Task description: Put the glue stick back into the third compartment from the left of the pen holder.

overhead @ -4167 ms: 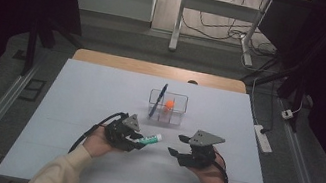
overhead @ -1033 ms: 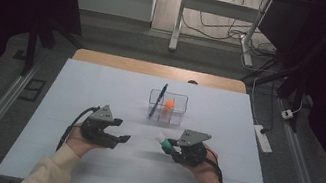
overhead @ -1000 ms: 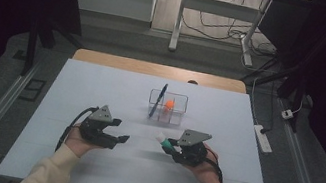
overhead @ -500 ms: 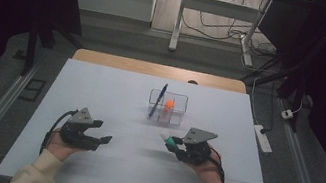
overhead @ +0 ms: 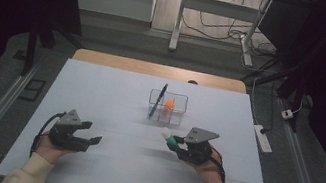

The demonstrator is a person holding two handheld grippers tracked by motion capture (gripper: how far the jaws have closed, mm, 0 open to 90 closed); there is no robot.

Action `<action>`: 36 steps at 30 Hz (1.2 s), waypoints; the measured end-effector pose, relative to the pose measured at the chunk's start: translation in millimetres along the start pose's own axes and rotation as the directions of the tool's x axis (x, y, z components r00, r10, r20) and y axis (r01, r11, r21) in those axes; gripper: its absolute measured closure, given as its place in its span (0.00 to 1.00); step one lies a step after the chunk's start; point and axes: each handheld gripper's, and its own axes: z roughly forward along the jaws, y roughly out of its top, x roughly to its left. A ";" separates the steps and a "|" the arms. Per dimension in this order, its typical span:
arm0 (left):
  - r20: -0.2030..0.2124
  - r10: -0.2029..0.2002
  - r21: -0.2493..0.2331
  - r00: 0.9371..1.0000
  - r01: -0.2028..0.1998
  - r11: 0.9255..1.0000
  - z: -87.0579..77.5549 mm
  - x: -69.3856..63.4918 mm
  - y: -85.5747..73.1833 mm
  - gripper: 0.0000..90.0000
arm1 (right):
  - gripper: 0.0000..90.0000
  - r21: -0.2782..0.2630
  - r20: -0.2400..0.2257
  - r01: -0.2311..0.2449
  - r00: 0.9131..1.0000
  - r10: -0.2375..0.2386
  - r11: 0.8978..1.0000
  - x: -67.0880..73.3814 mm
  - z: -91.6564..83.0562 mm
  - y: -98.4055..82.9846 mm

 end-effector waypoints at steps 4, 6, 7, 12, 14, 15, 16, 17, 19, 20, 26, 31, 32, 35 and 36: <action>-0.009 0.002 0.008 1.000 -0.002 1.000 0.2 0.0 -2.8 0.33 | 0.73 -0.015 0.017 -0.005 1.000 0.006 1.000 -0.8 -1.9 0.6; -0.009 0.004 0.012 1.000 -0.004 1.000 0.3 0.0 -3.1 0.33 | 0.73 -0.033 0.020 -0.012 1.000 0.012 0.999 -1.4 -2.4 1.5; -0.010 0.004 0.013 1.000 -0.004 1.000 0.5 0.0 -3.3 0.33 | 0.73 -0.038 0.029 -0.014 0.999 0.015 0.999 -1.6 -3.3 2.4; -0.010 0.004 0.017 1.000 -0.004 1.000 0.0 0.2 -4.8 0.32 | 0.73 -0.087 0.041 -0.040 0.998 0.044 0.995 -6.5 -8.6 8.4; -0.010 0.003 0.018 1.000 -0.003 1.000 -0.5 0.6 -5.9 0.32 | 0.73 -0.103 0.053 -0.050 0.997 0.056 0.993 -10.5 -11.3 11.5; -0.011 0.001 0.018 1.000 -0.001 1.000 -0.9 0.8 -6.7 0.32 | 0.73 -0.114 0.058 -0.056 0.996 0.063 0.992 -11.6 -11.5 12.4; -0.011 0.000 0.018 1.000 0.000 1.000 -1.1 1.0 -7.2 0.32 | 0.73 -0.119 0.069 -0.057 0.995 0.066 0.991 -14.0 -12.6 14.3; -0.009 0.000 0.018 1.000 0.001 1.000 -1.4 1.5 -7.7 0.32 | 0.73 -0.128 0.071 -0.060 0.995 0.069 0.990 -15.6 -12.9 15.3; -0.009 -0.006 0.017 1.000 0.006 1.000 -1.8 2.3 -8.4 0.32 | 0.73 -0.149 0.077 -0.073 0.993 0.085 0.986 -18.9 -13.7 18.3; -0.006 -0.009 0.014 1.000 0.009 1.000 -2.0 3.0 -8.5 0.32 | 0.73 -0.153 0.083 -0.070 0.993 0.084 0.986 -21.0 -14.0 20.4; 0.000 -0.023 0.006 1.000 0.023 1.000 -2.2 6.8 -8.4 0.32 | 0.73 -0.208 0.098 -0.098 0.988 0.121 0.973 -33.0 -14.3 29.7; 0.004 -0.017 0.012 1.000 0.017 1.000 1.3 7.1 -6.9 0.32 | 0.73 -0.233 0.121 -0.116 0.982 0.147 0.966 -41.0 -15.8 32.5; 0.005 -0.015 0.012 1.000 0.015 1.000 1.7 7.3 -6.4 0.32 | 0.73 -0.232 0.126 -0.123 0.980 0.155 0.965 -42.6 -16.6 32.6; 0.006 -0.017 0.011 1.000 0.017 1.000 2.0 8.4 -6.4 0.32 | 0.73 -0.242 0.137 -0.127 0.977 0.164 0.962 -46.4 -16.2 33.8; 0.006 -0.019 0.011 1.000 0.019 1.000 1.8 8.6 -6.7 0.32 | 0.73 -0.249 0.139 -0.130 0.976 0.168 0.960 -47.4 -15.6 34.3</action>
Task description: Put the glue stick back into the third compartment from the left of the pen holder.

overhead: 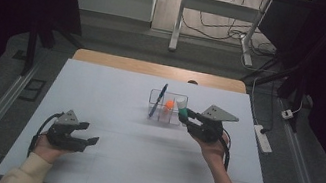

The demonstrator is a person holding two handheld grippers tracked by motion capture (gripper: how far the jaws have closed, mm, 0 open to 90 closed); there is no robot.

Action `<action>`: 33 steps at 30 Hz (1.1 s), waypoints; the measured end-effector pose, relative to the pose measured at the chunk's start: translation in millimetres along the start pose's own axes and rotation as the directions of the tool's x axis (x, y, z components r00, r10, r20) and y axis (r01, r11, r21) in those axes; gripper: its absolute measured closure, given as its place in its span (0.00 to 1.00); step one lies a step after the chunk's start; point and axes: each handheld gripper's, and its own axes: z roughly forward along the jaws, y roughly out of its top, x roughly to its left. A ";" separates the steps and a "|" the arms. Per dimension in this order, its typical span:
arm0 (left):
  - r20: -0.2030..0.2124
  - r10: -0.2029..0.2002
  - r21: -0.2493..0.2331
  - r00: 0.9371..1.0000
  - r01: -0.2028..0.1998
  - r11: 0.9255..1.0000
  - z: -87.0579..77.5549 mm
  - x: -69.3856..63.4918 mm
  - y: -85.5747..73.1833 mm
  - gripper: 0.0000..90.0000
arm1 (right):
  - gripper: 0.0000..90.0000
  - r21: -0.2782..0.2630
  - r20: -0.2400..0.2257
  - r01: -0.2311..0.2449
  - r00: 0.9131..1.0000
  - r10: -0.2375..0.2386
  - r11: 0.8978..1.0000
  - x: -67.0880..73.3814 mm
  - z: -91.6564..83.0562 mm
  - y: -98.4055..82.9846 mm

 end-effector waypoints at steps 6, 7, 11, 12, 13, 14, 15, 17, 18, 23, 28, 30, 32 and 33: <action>-0.002 -0.006 -0.009 1.000 0.006 1.000 -2.4 1.6 -0.4 0.32 | 0.73 -0.011 0.022 -0.016 1.000 0.016 1.000 -9.2 11.9 7.5; -0.002 -0.007 -0.009 1.000 0.007 1.000 -2.2 1.5 -0.4 0.32 | 0.73 -0.014 0.028 -0.013 1.000 0.013 1.000 -10.7 14.1 8.9; -0.001 -0.003 -0.003 1.000 0.003 1.000 -1.3 1.2 -0.3 0.32 | 0.73 -0.018 0.053 -0.024 0.998 0.025 1.000 -17.1 20.1 14.2; 0.000 -0.002 -0.003 1.000 0.002 1.000 -1.3 1.1 -0.2 0.32 | 0.73 -0.019 0.054 -0.029 0.998 0.030 0.999 -18.8 21.3 14.7; 0.000 0.000 -0.002 1.000 0.000 1.000 -1.3 1.0 -0.2 0.32 | 0.73 -0.021 0.058 -0.045 0.997 0.046 0.999 -21.3 23.5 15.3; 0.000 0.001 -0.003 1.000 -0.001 1.000 -1.4 0.8 -0.3 0.32 | 0.73 -0.024 0.060 -0.048 0.997 0.049 0.999 -23.0 25.2 15.4; 0.000 0.001 -0.003 1.000 -0.001 1.000 -1.6 0.5 -0.4 0.32 | 0.73 -0.028 0.063 -0.056 0.996 0.058 0.998 -25.0 27.7 15.4; 0.000 0.003 -0.004 1.000 -0.003 1.000 -1.9 -0.2 -0.4 0.32 | 0.73 -0.030 0.071 -0.065 0.995 0.067 0.997 -27.2 30.8 15.1; 0.000 0.004 -0.005 1.000 -0.004 1.000 -2.0 -0.2 -0.4 0.31 | 0.73 -0.031 0.074 -0.076 0.994 0.078 0.997 -28.8 33.0 14.8; 0.002 0.004 -0.001 1.000 -0.004 1.000 -1.0 0.1 -0.4 0.31 | 0.73 -0.038 0.076 -0.097 0.992 0.099 0.995 -32.1 40.4 13.5; 0.001 0.003 0.002 1.000 -0.003 1.000 -0.8 0.6 -0.6 0.31 | 0.73 -0.031 0.084 -0.105 0.991 0.107 0.994 -36.1 48.8 11.7; 0.000 -0.002 0.001 1.000 0.002 1.000 -1.1 0.8 -0.8 0.31 | 0.73 -0.035 0.081 -0.115 0.990 0.118 0.993 -37.6 52.3 10.3; -0.001 -0.003 -0.001 1.000 0.003 1.000 -1.2 1.1 -0.9 0.31 | 0.73 -0.035 0.081 -0.119 0.989 0.121 0.992 -38.2 54.6 9.3; 0.000 -0.003 -0.001 1.000 0.003 1.000 -1.2 1.1 -0.9 0.31 | 0.73 -0.035 0.080 -0.120 0.989 0.123 0.992 -38.2 55.6 9.0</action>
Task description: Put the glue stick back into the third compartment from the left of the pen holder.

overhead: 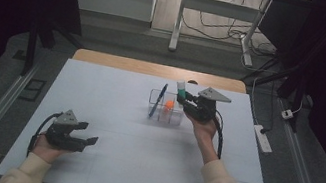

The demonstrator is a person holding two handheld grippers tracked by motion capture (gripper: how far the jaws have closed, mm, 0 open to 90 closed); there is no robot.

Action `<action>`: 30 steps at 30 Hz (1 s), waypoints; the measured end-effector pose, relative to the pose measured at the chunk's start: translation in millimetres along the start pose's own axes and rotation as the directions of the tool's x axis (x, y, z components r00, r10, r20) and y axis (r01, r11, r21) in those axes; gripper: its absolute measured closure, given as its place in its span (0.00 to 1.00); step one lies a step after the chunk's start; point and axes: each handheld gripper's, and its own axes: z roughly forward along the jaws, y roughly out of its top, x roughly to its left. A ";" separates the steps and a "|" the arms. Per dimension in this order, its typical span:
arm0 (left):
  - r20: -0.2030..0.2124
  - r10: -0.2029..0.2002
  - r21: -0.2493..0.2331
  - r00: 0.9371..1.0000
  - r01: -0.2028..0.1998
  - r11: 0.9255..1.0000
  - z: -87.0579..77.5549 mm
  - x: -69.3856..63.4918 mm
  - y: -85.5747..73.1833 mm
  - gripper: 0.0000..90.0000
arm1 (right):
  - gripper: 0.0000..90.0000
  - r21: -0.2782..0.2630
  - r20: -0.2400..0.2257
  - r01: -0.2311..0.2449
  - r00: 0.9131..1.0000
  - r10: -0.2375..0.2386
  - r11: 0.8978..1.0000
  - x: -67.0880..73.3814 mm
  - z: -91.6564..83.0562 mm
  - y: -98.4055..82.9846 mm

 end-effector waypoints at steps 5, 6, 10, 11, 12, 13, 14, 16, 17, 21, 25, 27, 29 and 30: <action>-0.002 0.002 0.004 1.000 -0.002 1.000 0.4 -0.1 -0.1 0.31 | 0.73 -0.004 -0.006 -0.003 1.000 0.003 1.000 -0.8 4.3 -2.1; -0.002 0.002 0.003 1.000 -0.002 1.000 0.3 -0.1 -0.1 0.31 | 0.73 -0.006 -0.008 0.000 1.000 0.000 1.000 -0.7 5.0 -2.6; -0.002 -0.001 0.002 1.000 0.001 1.000 -0.2 0.2 -0.3 0.31 | 0.73 -0.008 -0.009 0.001 1.000 -0.001 1.000 -0.6 8.3 -4.4; -0.002 -0.001 0.002 1.000 0.001 1.000 -0.2 0.3 -0.3 0.31 | 0.73 -0.008 -0.010 -0.002 1.000 0.002 1.000 -0.8 8.8 -4.8; -0.003 -0.001 0.002 1.000 0.001 1.000 -0.2 0.4 -0.3 0.31 | 0.73 -0.009 -0.009 -0.002 1.000 0.002 1.000 -1.2 9.1 -5.1; -0.003 -0.001 0.003 1.000 0.001 1.000 -0.1 0.5 -0.4 0.31 | 0.72 -0.014 -0.010 -0.002 1.000 0.002 1.000 -1.7 9.2 -5.5; -0.002 -0.001 0.003 1.000 0.001 1.000 -0.1 0.7 -0.5 0.31 | 0.72 -0.017 -0.009 -0.002 1.000 0.002 1.000 -2.1 9.1 -5.7; -0.003 -0.001 0.002 1.000 0.001 1.000 -0.1 1.2 -0.6 0.31 | 0.60 -0.036 0.003 -0.015 1.000 0.015 0.999 -3.3 8.6 -6.1; -0.004 -0.002 0.002 1.000 0.002 1.000 -0.2 1.3 -0.6 0.31 | 0.54 -0.049 0.001 -0.035 0.999 0.035 0.998 -4.2 7.8 -5.7; -0.004 0.000 0.001 1.000 0.000 1.000 -0.6 1.2 -0.5 0.31 | 0.49 -0.075 0.011 -0.045 0.999 0.046 0.996 -6.0 1.3 -2.3; -0.004 0.000 0.003 1.000 0.000 1.000 -0.3 0.3 -0.3 0.31 | 0.49 -0.062 0.009 -0.052 0.999 0.052 0.997 -7.1 -6.0 -0.8; -0.004 0.002 0.004 1.000 -0.002 1.000 -0.1 0.1 -0.2 0.31 | 0.50 -0.057 0.002 -0.049 0.999 0.050 0.997 -7.2 -10.2 -0.3; -0.005 0.003 0.005 1.000 -0.003 1.000 0.1 -0.2 -0.1 0.31 | 0.50 -0.047 -0.005 -0.047 0.999 0.047 0.998 -7.3 -14.7 -0.2; -0.005 0.005 0.006 1.000 -0.005 1.000 0.2 -0.3 0.1 0.31 | 0.51 -0.043 -0.006 -0.045 0.999 0.044 0.998 -7.5 -16.2 -0.2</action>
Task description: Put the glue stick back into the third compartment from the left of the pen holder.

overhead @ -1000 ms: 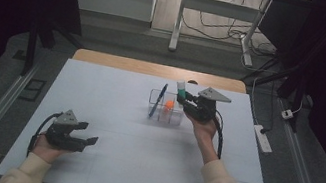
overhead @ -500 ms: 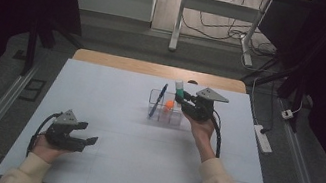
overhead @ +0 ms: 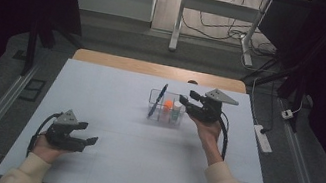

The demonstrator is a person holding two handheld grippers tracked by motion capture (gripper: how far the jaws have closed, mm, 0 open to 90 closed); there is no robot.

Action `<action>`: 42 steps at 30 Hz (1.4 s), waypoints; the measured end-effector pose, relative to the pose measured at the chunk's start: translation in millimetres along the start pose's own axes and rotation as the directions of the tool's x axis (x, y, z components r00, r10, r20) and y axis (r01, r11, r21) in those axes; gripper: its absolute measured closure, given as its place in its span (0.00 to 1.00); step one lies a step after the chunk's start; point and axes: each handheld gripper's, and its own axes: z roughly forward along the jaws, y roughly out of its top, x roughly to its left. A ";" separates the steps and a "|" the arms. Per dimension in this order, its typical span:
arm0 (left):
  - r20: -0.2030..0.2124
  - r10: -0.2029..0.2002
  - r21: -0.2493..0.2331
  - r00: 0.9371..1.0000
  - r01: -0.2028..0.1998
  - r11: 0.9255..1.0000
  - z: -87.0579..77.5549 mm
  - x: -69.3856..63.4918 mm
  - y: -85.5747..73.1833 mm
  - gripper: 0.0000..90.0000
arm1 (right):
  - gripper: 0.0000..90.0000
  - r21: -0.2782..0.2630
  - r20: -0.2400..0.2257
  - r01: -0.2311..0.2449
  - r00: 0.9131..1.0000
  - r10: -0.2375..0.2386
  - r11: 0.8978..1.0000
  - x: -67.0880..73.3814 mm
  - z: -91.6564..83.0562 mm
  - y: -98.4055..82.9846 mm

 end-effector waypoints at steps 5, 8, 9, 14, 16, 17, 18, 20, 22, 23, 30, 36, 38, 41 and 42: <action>0.000 0.001 0.004 1.000 -0.001 1.000 0.5 -0.4 0.0 0.31 | 0.51 0.025 -0.014 0.019 1.000 -0.018 1.000 0.3 -10.6 -1.0; -0.001 0.000 0.003 1.000 0.000 1.000 0.4 -0.2 0.0 0.31 | 0.51 0.046 -0.012 0.022 1.000 -0.022 0.999 1.6 -16.9 -2.7; 0.000 0.000 0.004 1.000 0.000 1.000 0.5 -0.1 0.0 0.31 | 0.52 0.050 -0.008 0.025 1.000 -0.024 0.998 2.3 -19.4 -3.6; -0.001 0.002 0.008 1.000 -0.002 1.000 1.4 -0.8 0.1 0.31 | 0.52 0.085 -0.012 0.036 0.999 -0.035 0.996 5.1 -31.1 -10.4; -0.002 0.004 0.009 1.000 -0.004 1.000 1.4 -1.2 0.3 0.31 | 0.52 0.098 -0.012 0.040 0.999 -0.039 0.994 5.6 -35.8 -14.6; -0.001 0.005 0.009 1.000 -0.005 1.000 1.4 -1.3 0.3 0.31 | 0.52 0.104 -0.013 0.044 0.999 -0.042 0.994 5.8 -38.0 -16.8; -0.002 0.006 0.010 1.000 -0.005 1.000 1.5 -1.4 0.3 0.31 | 0.52 0.105 -0.013 0.042 0.999 -0.041 0.994 6.0 -39.5 -18.5; -0.003 0.006 0.012 1.000 -0.006 1.000 1.5 -1.3 0.3 0.31 | 0.52 0.122 -0.019 0.041 0.999 -0.039 0.992 6.4 -44.9 -22.5; -0.003 0.004 0.011 1.000 -0.004 1.000 1.6 -1.1 0.2 0.31 | 0.52 0.134 -0.024 0.048 0.999 -0.045 0.990 7.5 -49.7 -25.6; -0.003 0.003 0.011 1.000 -0.003 1.000 1.7 -0.9 0.2 0.31 | 0.52 0.141 -0.027 0.053 0.998 -0.050 0.989 8.1 -52.5 -27.0; -0.004 0.009 0.021 1.000 -0.009 1.000 3.5 -2.5 0.4 0.31 | 0.52 0.184 -0.048 0.065 0.997 -0.057 0.981 12.0 -71.5 -40.1; -0.005 0.009 0.025 1.000 -0.009 1.000 4.0 -2.6 0.5 0.31 | 0.51 0.209 -0.066 0.080 0.996 -0.068 0.975 13.1 -86.5 -53.7; -0.006 0.009 0.026 1.000 -0.009 1.000 4.1 -2.6 0.5 0.31 | 0.51 0.222 -0.071 0.086 0.995 -0.072 0.971 13.1 -90.9 -57.7; -0.006 0.010 0.028 1.000 -0.010 1.000 4.5 -2.9 0.4 0.31 | 0.51 0.238 -0.075 0.087 0.995 -0.071 0.967 13.1 -97.4 -63.8; -0.007 0.009 0.030 1.000 -0.009 1.000 4.8 -3.1 0.3 0.31 | 0.51 0.241 -0.075 0.090 0.994 -0.074 0.966 12.7 -99.8 -66.0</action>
